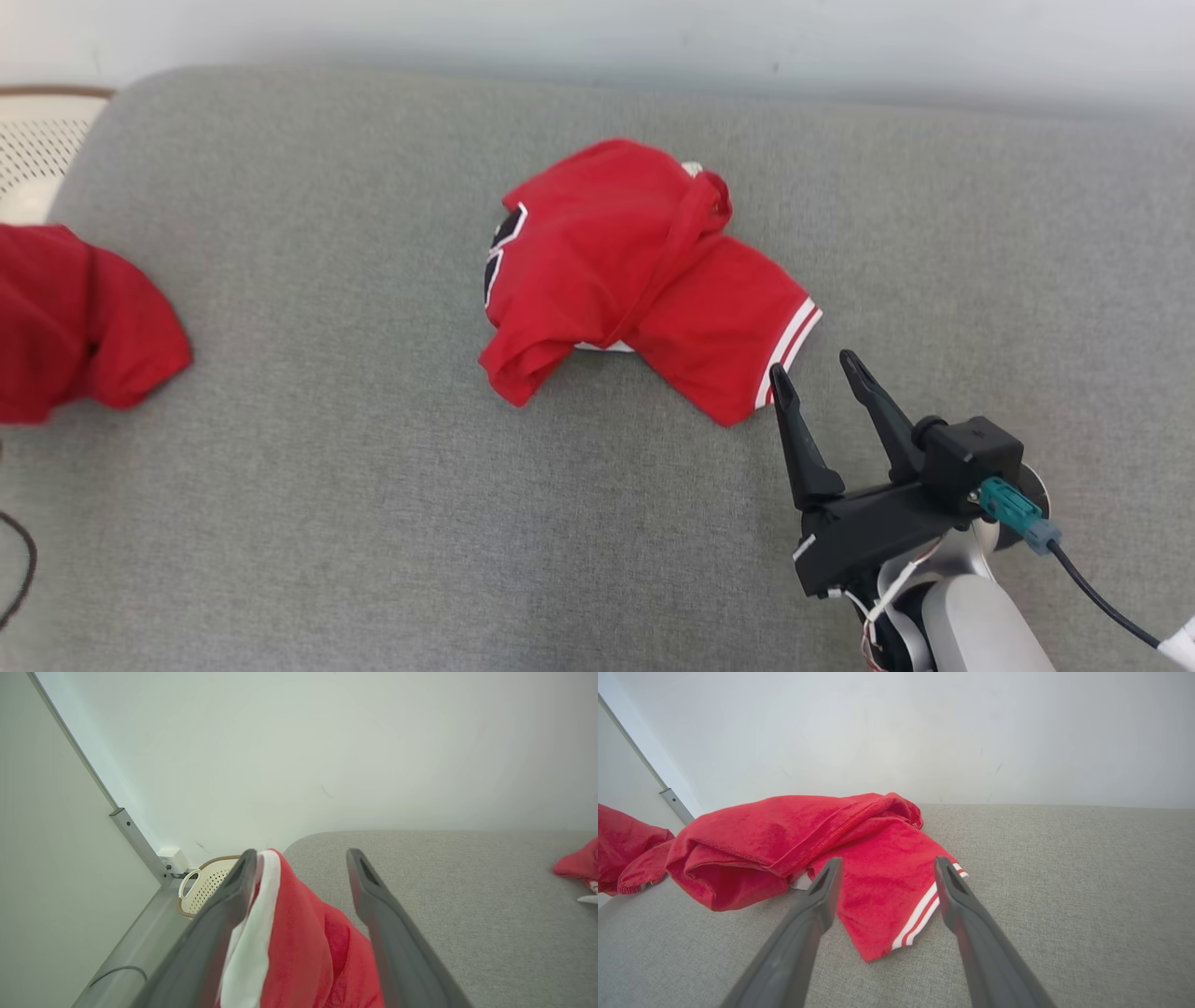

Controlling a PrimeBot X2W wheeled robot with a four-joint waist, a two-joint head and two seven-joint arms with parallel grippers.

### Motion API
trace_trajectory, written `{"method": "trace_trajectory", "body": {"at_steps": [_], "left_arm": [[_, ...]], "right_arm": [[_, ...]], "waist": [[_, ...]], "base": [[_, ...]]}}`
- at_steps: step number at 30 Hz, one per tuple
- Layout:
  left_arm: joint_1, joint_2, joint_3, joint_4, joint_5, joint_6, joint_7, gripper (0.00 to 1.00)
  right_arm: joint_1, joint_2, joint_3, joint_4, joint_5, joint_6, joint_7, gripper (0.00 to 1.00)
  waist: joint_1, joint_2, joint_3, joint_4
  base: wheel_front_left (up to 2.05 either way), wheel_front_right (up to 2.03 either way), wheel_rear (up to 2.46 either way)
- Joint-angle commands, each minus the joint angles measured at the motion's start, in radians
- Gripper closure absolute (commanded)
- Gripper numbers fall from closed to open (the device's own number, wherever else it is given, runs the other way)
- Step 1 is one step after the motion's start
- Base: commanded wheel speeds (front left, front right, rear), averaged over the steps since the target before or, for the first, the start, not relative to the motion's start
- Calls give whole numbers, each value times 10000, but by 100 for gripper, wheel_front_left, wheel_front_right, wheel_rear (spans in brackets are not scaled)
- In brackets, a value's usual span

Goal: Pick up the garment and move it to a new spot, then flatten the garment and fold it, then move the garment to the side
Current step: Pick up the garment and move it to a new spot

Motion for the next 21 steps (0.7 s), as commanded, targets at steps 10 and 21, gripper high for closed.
{"method": "trace_trajectory", "body": {"at_steps": [10, 21], "left_arm": [[957, 339, -346, -83, -261, 82, 1774, 0], [1393, 333, -356, -1339, -417, 183, 1470, 0]], "right_arm": [[241, 40, -12, 194, 181, 4, -172, 0], [452, 53, -221, 450, 376, 4, -374, 0]], "waist": [[1, 0, -634, -61], [1, 0, -1185, -420]], "base": [[0, 0, 0], [0, 0, 0]]}}
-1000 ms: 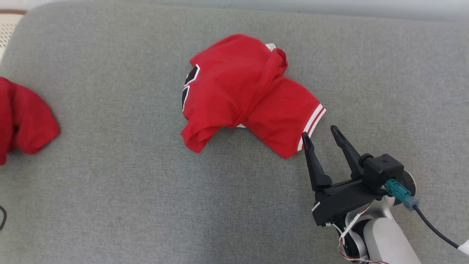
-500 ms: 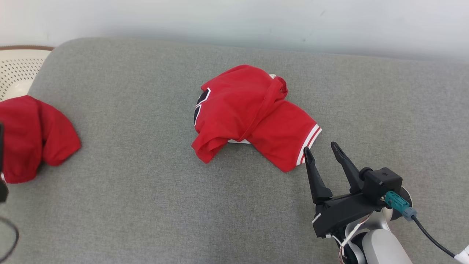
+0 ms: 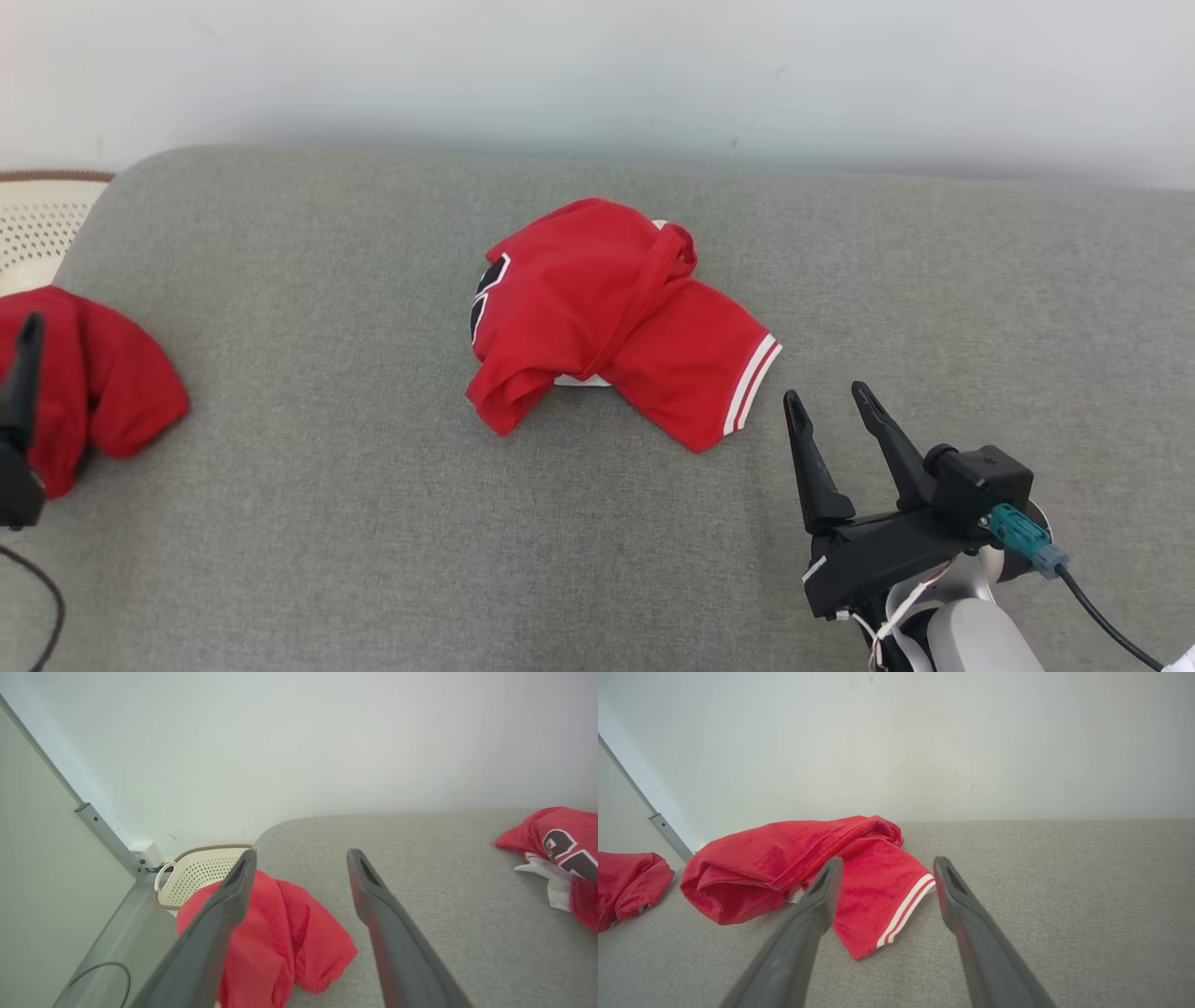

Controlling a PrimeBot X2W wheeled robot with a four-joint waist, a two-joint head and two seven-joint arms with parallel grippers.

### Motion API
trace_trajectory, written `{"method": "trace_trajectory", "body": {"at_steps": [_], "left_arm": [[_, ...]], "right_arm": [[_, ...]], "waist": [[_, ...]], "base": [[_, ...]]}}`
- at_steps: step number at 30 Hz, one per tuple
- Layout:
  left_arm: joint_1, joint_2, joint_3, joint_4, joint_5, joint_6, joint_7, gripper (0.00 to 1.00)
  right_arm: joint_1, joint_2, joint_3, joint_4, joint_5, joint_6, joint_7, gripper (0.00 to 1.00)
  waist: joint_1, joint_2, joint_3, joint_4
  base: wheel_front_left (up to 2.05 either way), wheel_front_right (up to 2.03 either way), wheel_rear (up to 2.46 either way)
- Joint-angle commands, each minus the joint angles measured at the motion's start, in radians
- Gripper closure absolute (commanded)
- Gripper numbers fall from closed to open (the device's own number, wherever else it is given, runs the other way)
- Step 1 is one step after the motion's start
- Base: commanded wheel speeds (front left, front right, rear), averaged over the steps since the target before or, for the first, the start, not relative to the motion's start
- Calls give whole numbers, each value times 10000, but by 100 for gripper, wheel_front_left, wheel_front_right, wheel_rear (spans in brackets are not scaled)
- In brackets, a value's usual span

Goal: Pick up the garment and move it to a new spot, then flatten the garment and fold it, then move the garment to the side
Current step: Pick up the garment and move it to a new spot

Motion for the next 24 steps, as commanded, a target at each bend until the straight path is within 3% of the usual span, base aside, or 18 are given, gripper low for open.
{"method": "trace_trajectory", "body": {"at_steps": [1, 14, 24], "left_arm": [[234, 3, -16, -83, -7, 56, -61, 0], [1461, -12, 128, -4055, -80, 1089, -222, 0], [2534, -329, 151, -6107, -118, 1996, -314, 0]], "right_arm": [[129, 8, -8, -5, 78, 4, -42, 0], [471, 5, -494, -46, 167, 4, -143, 0], [647, 6, -567, -147, 217, 4, -77, 0]], "waist": [[1, 0, -170, -135], [1, 0, -691, -934], [1, 0, -784, -1313]], "base": [[0, 0, 0], [0, 0, 0], [0, 0, 0]]}}
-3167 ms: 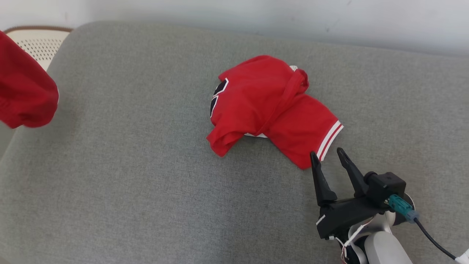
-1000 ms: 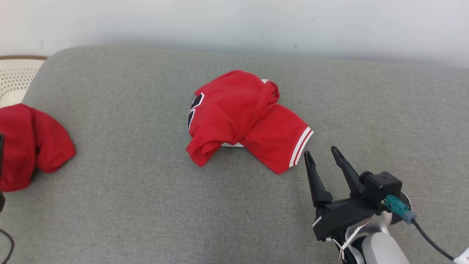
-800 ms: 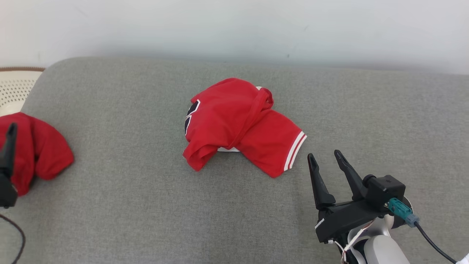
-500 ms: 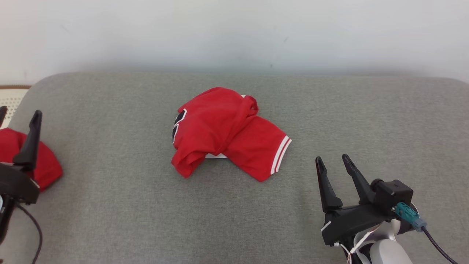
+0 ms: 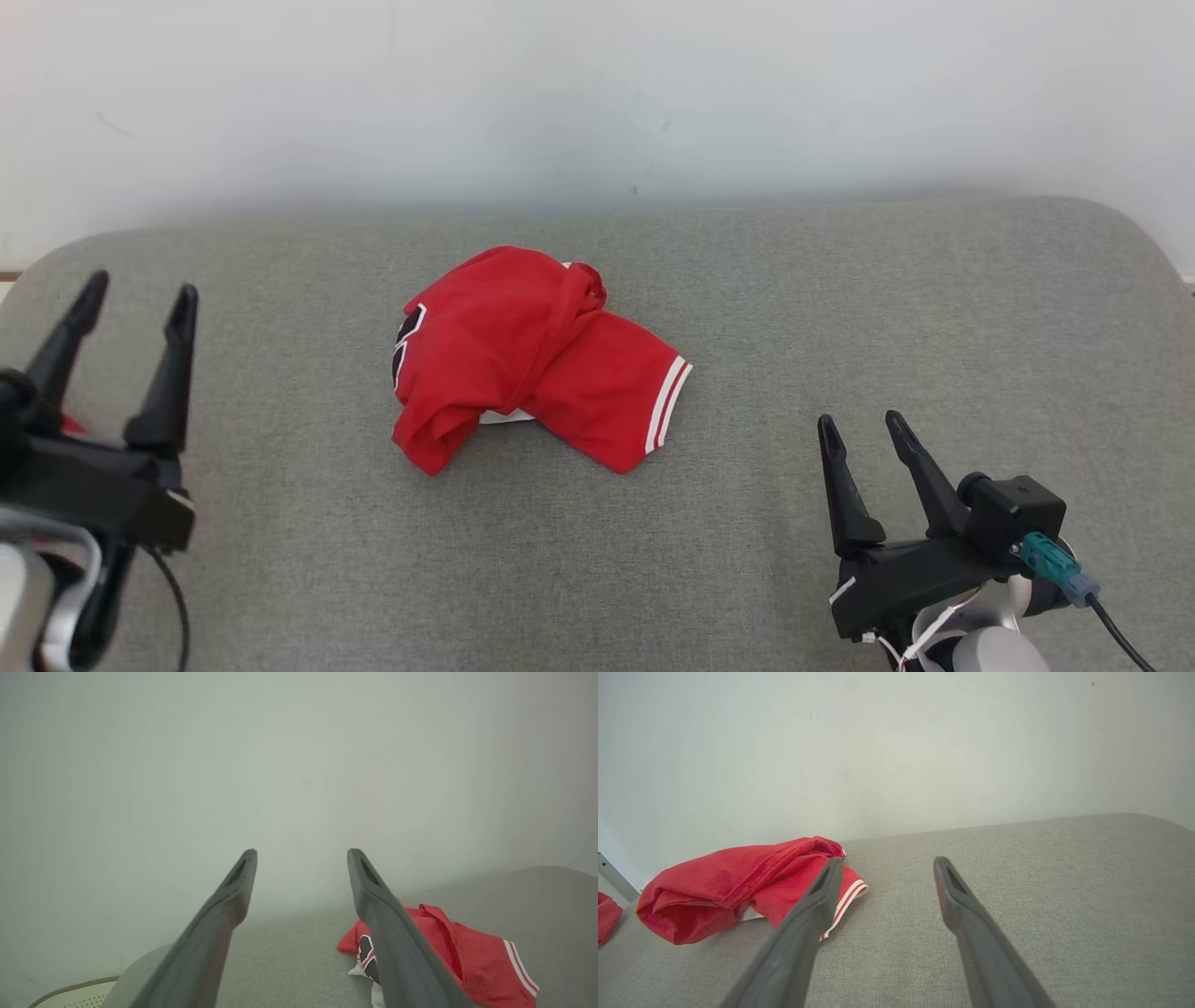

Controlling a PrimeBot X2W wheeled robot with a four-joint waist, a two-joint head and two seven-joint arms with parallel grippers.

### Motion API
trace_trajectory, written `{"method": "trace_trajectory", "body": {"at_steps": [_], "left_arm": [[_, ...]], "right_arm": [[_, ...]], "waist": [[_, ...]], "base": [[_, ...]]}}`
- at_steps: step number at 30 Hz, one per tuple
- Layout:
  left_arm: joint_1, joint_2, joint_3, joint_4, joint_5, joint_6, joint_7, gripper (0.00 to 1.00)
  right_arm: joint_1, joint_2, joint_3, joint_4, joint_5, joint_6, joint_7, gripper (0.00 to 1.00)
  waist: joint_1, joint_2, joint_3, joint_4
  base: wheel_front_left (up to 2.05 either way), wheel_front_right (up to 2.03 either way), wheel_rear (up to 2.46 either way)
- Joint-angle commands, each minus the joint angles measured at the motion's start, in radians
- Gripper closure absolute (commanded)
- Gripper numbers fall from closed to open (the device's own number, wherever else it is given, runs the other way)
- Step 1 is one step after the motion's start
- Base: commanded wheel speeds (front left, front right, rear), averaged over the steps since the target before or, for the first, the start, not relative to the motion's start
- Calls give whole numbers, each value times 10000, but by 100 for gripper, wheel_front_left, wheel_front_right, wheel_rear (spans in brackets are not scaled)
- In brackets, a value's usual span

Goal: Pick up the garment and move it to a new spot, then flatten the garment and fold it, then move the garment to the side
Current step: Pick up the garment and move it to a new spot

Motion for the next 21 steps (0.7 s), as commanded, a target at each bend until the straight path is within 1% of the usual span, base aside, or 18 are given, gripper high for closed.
{"method": "trace_trajectory", "body": {"at_steps": [1, 9, 13, 21], "left_arm": [[448, -98, -23, -225, -54, 178, -101, 0], [1610, -583, 49, -848, -129, 986, -553, 0], [2238, -679, 225, -1113, -37, 1385, -810, 0], [3400, -1020, 272, -1646, 116, 1856, -1096, 0]], "right_arm": [[98, -2, -26, -13, 75, 4, -1, 0], [220, -1, -222, -33, 110, 4, -12, 0], [257, -1, -239, 43, 142, 4, -51, 0], [381, -1, -412, 168, 167, 4, -26, 0]], "waist": [[0, 1, -24, -102], [0, 1, -1, -219], [0, 1, 5, -210], [0, 1, -63, 11]], "base": [[0, 0, 0], [0, 0, 0], [0, 0, 0], [0, 0, 0]]}}
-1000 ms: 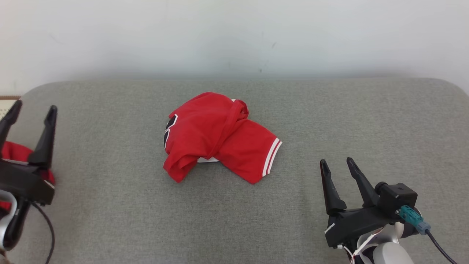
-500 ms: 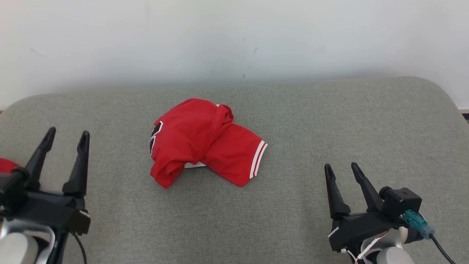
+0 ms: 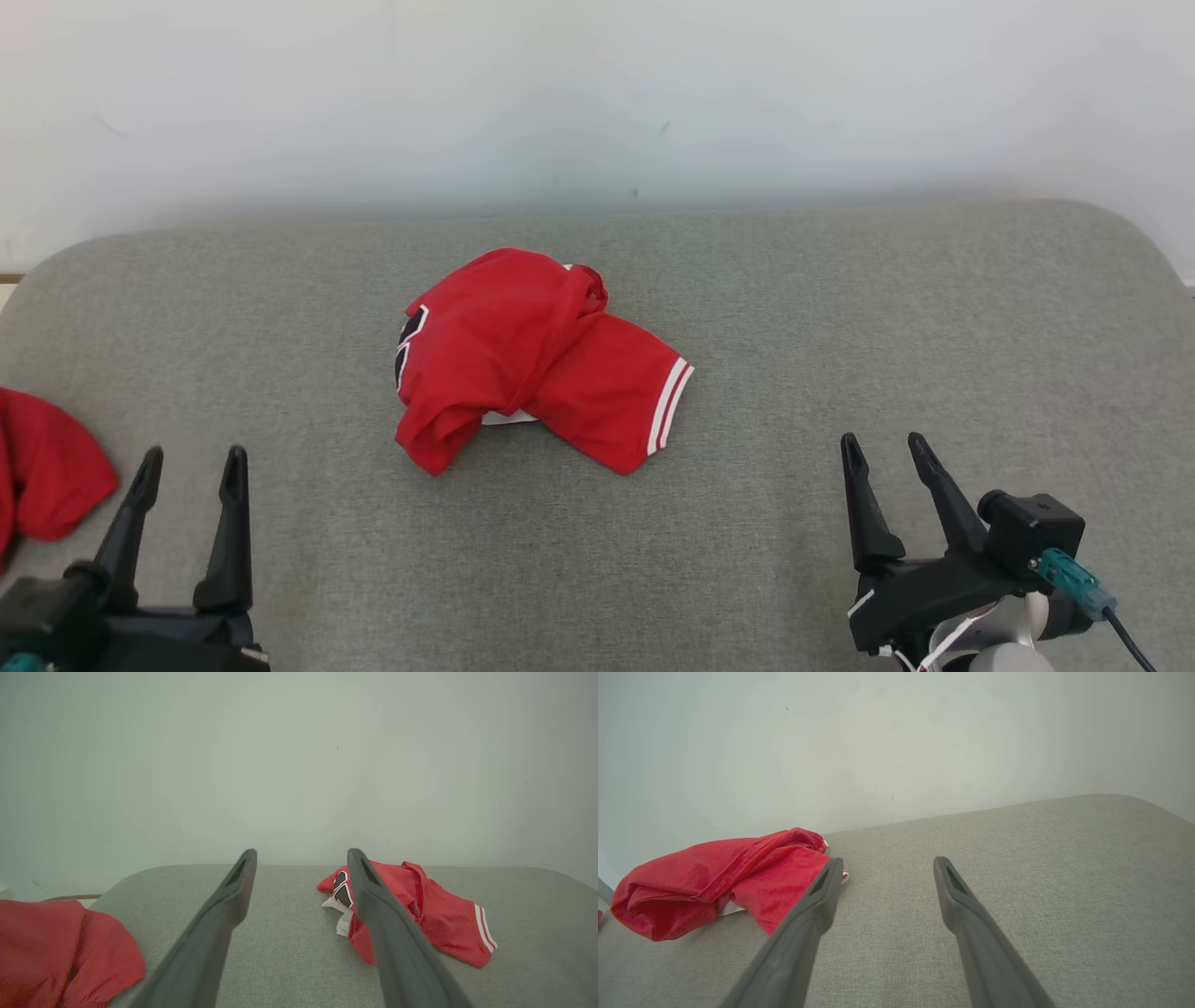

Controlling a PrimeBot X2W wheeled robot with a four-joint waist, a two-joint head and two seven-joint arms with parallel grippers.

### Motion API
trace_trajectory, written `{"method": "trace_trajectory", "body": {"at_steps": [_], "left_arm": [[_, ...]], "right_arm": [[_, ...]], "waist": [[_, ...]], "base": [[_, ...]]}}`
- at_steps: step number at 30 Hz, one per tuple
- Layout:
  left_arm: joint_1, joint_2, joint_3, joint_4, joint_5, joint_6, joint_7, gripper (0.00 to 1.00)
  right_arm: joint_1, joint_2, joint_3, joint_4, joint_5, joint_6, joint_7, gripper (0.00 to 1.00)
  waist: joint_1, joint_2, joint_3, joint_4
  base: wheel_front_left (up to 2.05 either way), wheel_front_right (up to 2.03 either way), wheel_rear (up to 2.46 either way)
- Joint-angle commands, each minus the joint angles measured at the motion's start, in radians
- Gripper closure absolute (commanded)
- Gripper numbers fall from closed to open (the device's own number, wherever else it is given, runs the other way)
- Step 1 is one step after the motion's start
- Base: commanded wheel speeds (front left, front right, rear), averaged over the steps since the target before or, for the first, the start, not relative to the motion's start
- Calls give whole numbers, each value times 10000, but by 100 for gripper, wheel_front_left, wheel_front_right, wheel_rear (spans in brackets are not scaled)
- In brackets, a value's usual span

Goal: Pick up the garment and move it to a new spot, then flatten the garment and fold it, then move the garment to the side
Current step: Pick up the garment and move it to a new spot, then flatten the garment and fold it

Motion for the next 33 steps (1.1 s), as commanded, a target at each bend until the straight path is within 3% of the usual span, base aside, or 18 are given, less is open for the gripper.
{"method": "trace_trajectory", "body": {"at_steps": [1, 6, 20, 33], "left_arm": [[247, -12, 36, -49, 62, 85, -105, 0], [726, -251, 59, -124, 325, 250, -198, 0], [719, -647, -62, -87, 598, 28, -243, 0], [694, -1030, -408, 38, 693, -215, -256, 0]], "right_arm": [[139, -1, -4, 41, 91, 4, -15, 0], [146, -1, 17, 141, 100, 4, 29, 0], [-102, -1, 190, 565, 62, 4, 112, 0], [-1891, -19, 902, 2599, 437, 4, 31, 0]], "waist": [[0, 0, -40, 97], [0, 0, -70, 374], [0, 0, -111, 851], [0, 0, -63, 1848]], "base": [[0, 0, 0], [0, 0, 0], [0, 0, 0], [0, 0, 0]]}}
